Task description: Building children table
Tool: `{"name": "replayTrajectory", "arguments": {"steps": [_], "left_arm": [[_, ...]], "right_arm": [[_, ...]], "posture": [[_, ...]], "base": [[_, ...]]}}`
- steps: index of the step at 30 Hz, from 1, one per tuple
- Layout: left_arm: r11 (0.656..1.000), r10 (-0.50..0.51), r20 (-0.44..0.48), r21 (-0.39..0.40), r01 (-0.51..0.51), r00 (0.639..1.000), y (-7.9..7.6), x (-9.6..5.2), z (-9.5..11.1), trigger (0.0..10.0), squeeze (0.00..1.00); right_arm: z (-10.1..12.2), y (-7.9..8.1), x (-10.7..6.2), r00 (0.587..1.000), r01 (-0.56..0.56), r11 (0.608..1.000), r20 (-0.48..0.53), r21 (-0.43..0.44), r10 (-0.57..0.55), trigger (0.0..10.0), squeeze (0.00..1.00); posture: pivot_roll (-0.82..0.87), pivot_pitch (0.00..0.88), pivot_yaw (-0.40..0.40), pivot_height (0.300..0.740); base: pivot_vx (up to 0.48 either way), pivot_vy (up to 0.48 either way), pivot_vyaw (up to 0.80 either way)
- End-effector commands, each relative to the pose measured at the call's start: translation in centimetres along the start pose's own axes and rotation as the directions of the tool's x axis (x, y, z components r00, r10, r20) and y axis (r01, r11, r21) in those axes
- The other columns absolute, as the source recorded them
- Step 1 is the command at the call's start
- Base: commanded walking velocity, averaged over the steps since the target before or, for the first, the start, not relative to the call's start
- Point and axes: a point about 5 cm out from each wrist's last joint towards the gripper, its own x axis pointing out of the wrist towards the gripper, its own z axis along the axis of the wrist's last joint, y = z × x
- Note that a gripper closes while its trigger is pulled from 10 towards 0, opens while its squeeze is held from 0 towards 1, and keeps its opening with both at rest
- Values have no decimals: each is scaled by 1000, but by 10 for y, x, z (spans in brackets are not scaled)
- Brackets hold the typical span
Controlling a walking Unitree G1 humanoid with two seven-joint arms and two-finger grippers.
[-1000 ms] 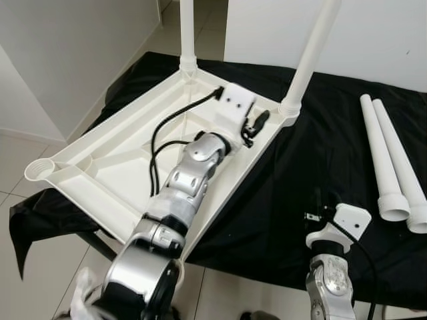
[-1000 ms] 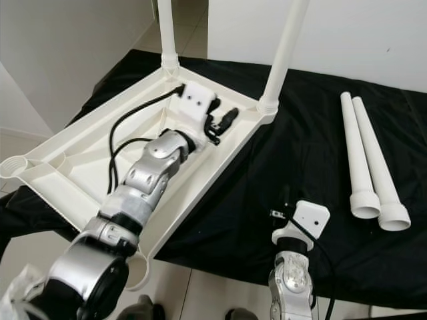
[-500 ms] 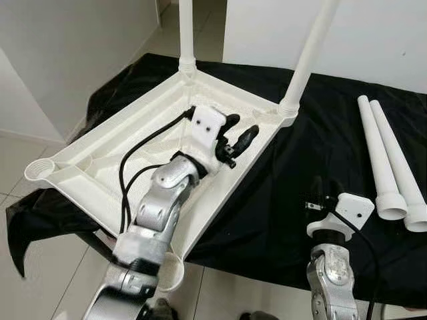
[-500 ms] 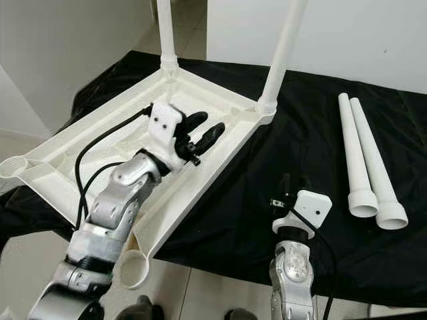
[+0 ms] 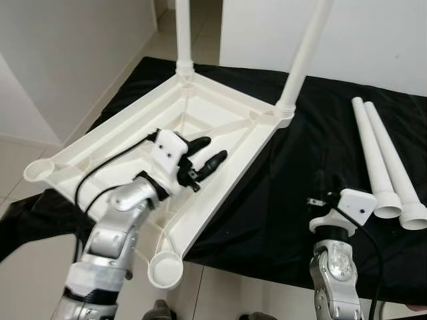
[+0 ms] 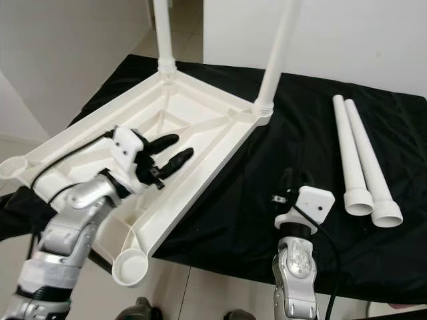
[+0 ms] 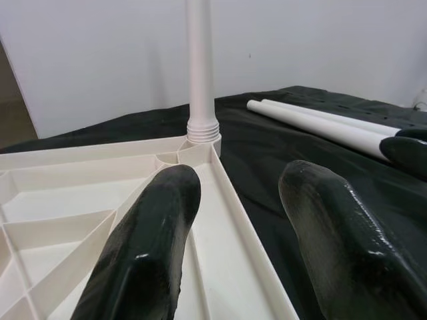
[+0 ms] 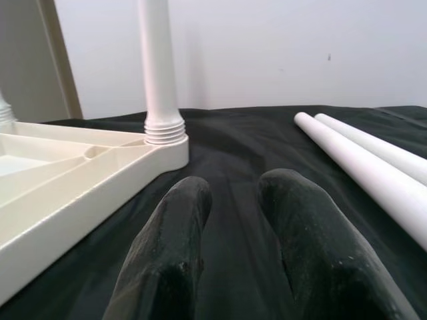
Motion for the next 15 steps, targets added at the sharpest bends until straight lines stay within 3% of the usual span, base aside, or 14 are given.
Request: {"name": "replayTrajectory", "arguments": {"steps": [1,4,7,9,15], "left_arm": [[995,-98,23,20,97,995,-1,-5,7,10000,0],[973,-224,-65,42,227,973,10,-24,7,10000,0],[968,-242,-98,44,247,965,13,-28,6,10000,0],[957,-268,-199,61,285,943,22,-40,-2,10000,0],[950,-271,-295,72,304,916,33,-52,-9,10000,0]], "right_arm": [[0,1,1,1000,5,1000,2,4,-5,10000,0],[0,-1,1,1000,6,1000,1,0,-6,10000,0],[0,-1,0,1000,7,1000,0,-1,-7,10000,0],[0,-1,-1,1000,8,1000,-2,-5,-8,10000,0],[0,-1,-1,1000,9,1000,-1,-7,-9,10000,0]], "posture": [[72,4,-1,740],[73,16,0,740],[73,17,-1,740],[70,21,0,740],[68,21,2,740]], "base": [[0,0,0],[0,0,0],[0,0,0],[0,0,0],[0,0,0]]}}
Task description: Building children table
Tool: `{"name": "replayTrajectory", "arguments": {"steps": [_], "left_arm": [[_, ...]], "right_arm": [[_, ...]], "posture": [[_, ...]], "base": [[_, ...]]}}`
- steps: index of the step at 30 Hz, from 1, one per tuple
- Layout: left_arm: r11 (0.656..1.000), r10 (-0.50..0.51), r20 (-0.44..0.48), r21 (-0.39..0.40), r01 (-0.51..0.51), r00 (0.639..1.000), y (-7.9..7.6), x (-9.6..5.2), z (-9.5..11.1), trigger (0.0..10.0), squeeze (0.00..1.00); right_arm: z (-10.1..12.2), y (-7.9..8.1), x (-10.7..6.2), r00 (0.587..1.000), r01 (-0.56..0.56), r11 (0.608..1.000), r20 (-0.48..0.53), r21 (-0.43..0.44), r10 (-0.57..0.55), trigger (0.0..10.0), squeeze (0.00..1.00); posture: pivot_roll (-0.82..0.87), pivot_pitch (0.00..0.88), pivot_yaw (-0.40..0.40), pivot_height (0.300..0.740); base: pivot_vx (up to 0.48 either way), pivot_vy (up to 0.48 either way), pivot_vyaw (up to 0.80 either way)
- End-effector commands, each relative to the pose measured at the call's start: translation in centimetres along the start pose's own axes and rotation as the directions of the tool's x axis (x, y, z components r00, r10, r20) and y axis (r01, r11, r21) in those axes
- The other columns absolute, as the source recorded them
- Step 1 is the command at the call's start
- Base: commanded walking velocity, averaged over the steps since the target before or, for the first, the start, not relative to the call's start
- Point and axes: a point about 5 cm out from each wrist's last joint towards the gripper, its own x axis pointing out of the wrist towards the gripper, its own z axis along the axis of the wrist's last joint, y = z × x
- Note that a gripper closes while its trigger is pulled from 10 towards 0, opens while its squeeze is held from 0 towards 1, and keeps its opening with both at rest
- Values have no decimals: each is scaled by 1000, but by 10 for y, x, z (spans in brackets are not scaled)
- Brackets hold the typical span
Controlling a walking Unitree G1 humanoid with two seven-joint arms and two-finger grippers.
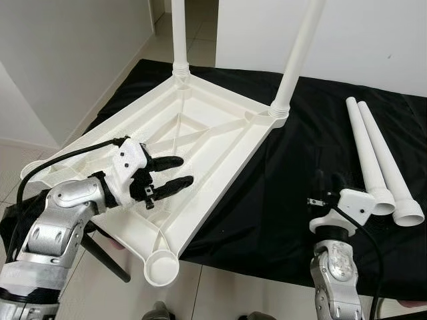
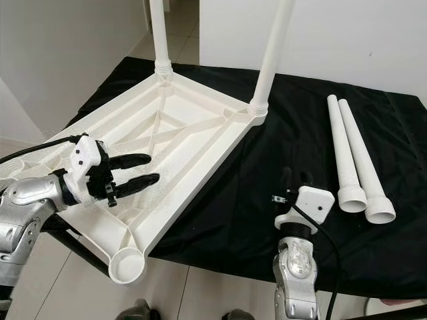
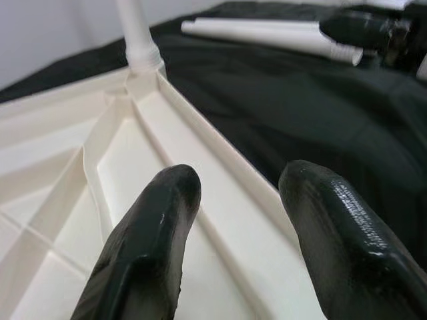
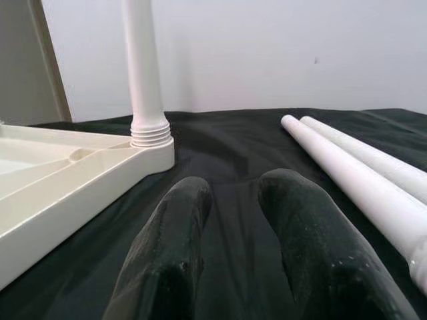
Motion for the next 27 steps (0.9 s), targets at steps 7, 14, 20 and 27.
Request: {"name": "replayTrajectory", "arguments": {"steps": [7,14,20,27], "left_arm": [[980,144,-236,169,-106,961,36,-17,-34,10000,0],[958,197,-336,267,-107,921,51,-27,-43,10000,0],[944,175,-411,330,-33,895,49,-27,-50,10000,0],[936,29,-475,322,143,879,26,-20,-66,10000,0]], "right_arm": [[4,-2,0,1000,14,1000,11,-4,-14,10000,0],[4,-2,-1,1000,16,1000,10,-7,-16,10000,0],[5,-2,-2,1000,16,1000,12,-7,-16,10000,0],[5,-3,-2,1000,17,1000,10,-11,-17,10000,0]], "posture": [[55,24,6,740],[54,25,7,740],[52,26,7,740],[42,21,6,740]], "base": [[0,0,0],[0,0,0],[0,0,0],[0,0,0]]}}
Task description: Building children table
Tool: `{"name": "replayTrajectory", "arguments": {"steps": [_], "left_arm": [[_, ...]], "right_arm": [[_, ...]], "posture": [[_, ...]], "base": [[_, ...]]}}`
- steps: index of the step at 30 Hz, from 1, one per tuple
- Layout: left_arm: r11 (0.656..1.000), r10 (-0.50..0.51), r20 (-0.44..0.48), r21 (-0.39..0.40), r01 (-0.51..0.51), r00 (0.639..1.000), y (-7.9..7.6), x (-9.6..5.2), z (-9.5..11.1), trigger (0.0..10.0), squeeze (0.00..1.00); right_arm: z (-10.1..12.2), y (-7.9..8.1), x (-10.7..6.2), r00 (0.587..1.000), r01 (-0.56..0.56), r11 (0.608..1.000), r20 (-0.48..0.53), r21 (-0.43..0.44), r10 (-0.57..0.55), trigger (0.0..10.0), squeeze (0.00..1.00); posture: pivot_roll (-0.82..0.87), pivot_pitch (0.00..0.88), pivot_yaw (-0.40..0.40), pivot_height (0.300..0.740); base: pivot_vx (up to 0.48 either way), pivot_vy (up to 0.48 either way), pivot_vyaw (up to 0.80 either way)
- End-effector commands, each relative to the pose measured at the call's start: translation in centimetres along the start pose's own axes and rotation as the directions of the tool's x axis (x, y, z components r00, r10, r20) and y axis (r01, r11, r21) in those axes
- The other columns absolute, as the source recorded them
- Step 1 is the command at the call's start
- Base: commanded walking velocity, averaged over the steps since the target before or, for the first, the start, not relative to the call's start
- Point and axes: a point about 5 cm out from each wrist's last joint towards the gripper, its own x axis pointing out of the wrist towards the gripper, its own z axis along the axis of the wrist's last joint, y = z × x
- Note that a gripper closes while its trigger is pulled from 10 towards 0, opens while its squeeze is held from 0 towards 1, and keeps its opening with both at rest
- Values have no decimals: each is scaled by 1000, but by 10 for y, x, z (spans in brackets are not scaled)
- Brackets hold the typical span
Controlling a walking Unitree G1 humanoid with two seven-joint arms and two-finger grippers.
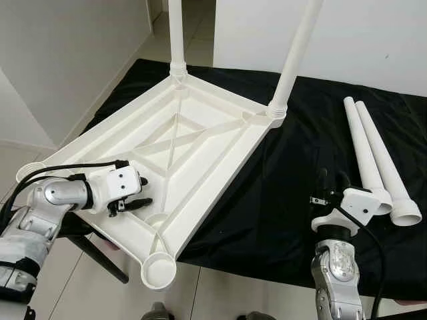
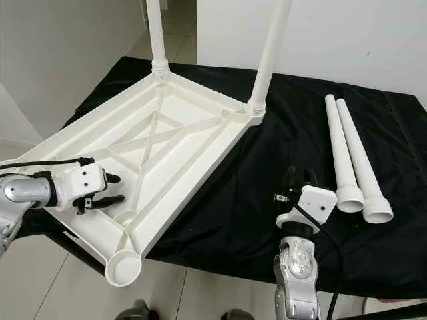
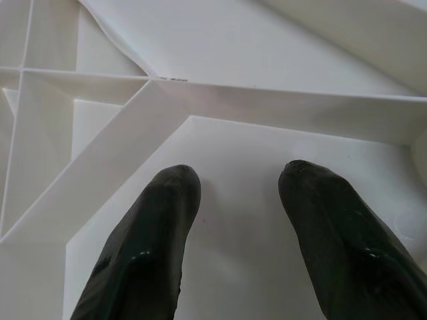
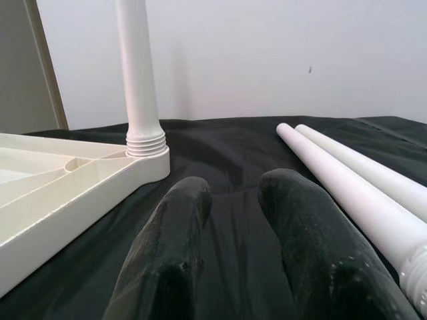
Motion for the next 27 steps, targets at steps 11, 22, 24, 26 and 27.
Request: {"name": "replayTrajectory", "arguments": {"steps": [11,22,24,26,27], "left_arm": [[996,-83,135,-26,87,987,-34,29,19,10000,0],[991,-27,364,-110,71,931,-40,59,63,10000,0],[992,8,370,-122,40,929,-40,65,68,10000,0],[989,47,374,-145,8,926,-41,70,72,10000,0],[985,111,360,-167,-54,926,-40,77,75,10000,0]], "right_arm": [[-3,-2,-3,1000,10,1000,-22,-8,-10,10000,0],[-6,1,-4,999,8,1000,-34,-4,-8,10000,0],[-6,1,-4,999,9,1000,-34,-4,-9,10000,0],[-6,1,-5,999,10,1000,-34,-3,-10,10000,0],[-6,2,-5,999,12,1000,-33,-3,-12,10000,0]], "posture": [[45,21,3,740],[39,12,14,740],[34,8,19,740],[28,3,23,740],[24,0,23,740]], "base": [[0,0,0],[0,0,0],[0,0,0],[0,0,0],[0,0,0]]}}
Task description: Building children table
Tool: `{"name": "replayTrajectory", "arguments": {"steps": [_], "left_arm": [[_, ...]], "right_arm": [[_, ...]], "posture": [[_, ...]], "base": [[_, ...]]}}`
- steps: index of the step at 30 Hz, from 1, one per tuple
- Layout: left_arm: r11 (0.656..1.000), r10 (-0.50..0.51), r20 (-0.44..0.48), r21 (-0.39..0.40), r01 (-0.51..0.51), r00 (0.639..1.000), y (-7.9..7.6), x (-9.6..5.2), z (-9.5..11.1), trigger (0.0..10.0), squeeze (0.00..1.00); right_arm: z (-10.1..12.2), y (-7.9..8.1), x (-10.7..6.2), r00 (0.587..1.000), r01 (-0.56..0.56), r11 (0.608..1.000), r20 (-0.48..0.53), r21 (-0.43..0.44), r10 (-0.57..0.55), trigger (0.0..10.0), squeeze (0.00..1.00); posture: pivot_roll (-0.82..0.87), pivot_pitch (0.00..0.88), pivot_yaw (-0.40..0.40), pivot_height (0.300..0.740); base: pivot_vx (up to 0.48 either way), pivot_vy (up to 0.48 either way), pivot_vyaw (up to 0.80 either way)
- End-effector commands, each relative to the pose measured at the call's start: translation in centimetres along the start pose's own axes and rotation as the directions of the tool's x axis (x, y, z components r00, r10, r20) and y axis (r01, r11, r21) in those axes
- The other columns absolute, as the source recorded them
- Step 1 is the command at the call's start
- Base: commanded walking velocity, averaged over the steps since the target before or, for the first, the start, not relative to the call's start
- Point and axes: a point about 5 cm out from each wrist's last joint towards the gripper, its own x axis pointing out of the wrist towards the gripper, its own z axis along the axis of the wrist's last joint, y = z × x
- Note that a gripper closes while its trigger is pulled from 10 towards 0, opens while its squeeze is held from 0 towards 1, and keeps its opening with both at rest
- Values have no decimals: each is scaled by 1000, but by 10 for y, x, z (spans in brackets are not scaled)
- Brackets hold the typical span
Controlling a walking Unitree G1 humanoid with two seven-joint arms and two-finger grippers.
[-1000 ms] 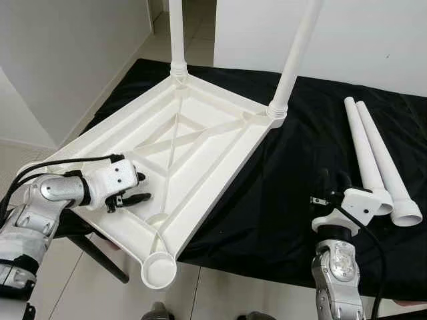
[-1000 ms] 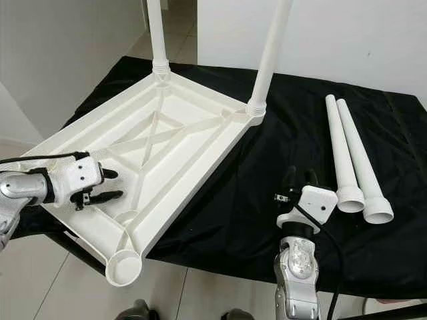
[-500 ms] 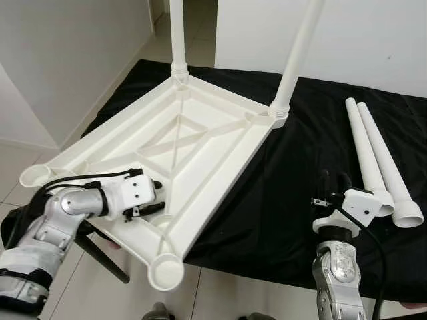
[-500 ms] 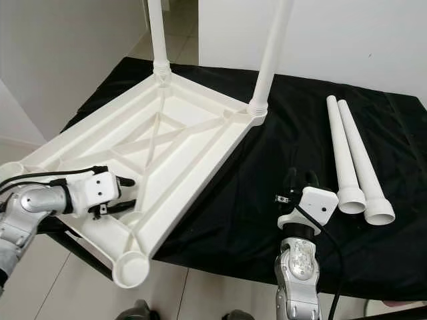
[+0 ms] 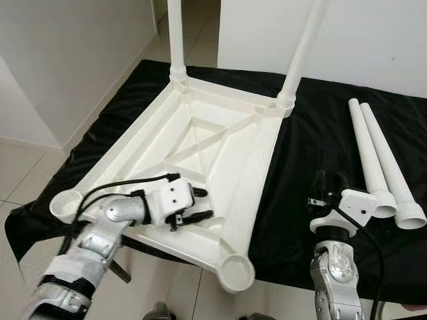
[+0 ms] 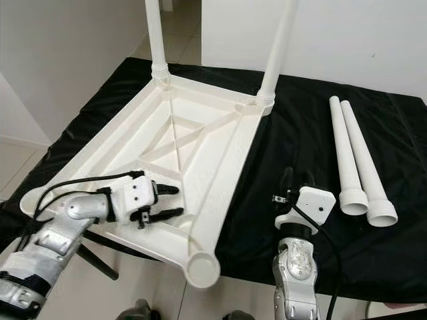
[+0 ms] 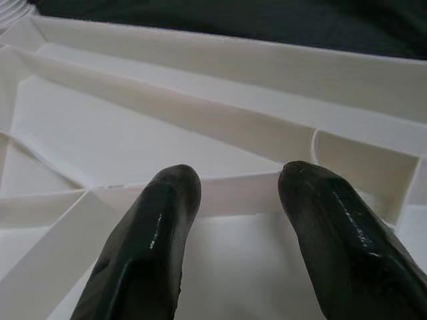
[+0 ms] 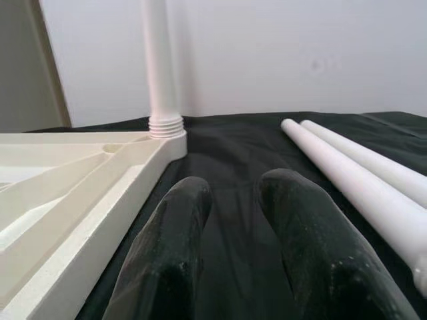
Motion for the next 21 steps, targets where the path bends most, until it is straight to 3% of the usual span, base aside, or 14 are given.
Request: {"name": "replayTrajectory", "arguments": {"steps": [1,5,8,10,17,18,19,21], "left_arm": [[983,183,-20,6,-183,983,5,10,0,10000,0],[974,225,-39,-32,-226,974,6,15,-1,10000,0],[952,281,42,-138,-273,959,23,2,7,10000,0],[958,255,100,-160,-237,962,27,-8,13,10000,0],[971,164,130,-198,-137,978,25,-20,16,10000,0],[974,112,120,-210,-85,986,21,-22,15,10000,1000],[977,36,116,-212,-11,993,14,-25,15,10000,1000],[977,36,116,-212,-11,993,14,-25,15,10000,1000]], "right_arm": [[-4,1,-3,1000,6,1000,-22,-6,-6,10000,0],[-4,1,-3,1000,7,1000,-22,-5,-7,10000,0],[-4,0,-3,1000,2,1000,-24,-10,-3,10000,0],[-5,0,-3,1000,-3,1000,-27,-13,3,10000,0],[-6,1,-2,999,-18,1000,-32,-11,18,10000,0],[-6,2,-2,999,-21,1000,-32,-11,21,10000,0],[-7,2,-2,999,-22,1000,-34,-10,22,10000,0],[-7,2,-2,999,-22,1000,-34,-10,22,10000,0]], "posture": [[22,0,23,740],[21,0,22,740],[25,0,13,740],[32,0,7,740],[43,0,-2,740],[46,0,-4,740],[47,0,-6,740],[47,0,-6,740]], "base": [[0,0,0],[0,0,0],[0,0,0],[0,0,0],[0,0,0],[0,0,0],[0,0,0],[0,0,0]]}}
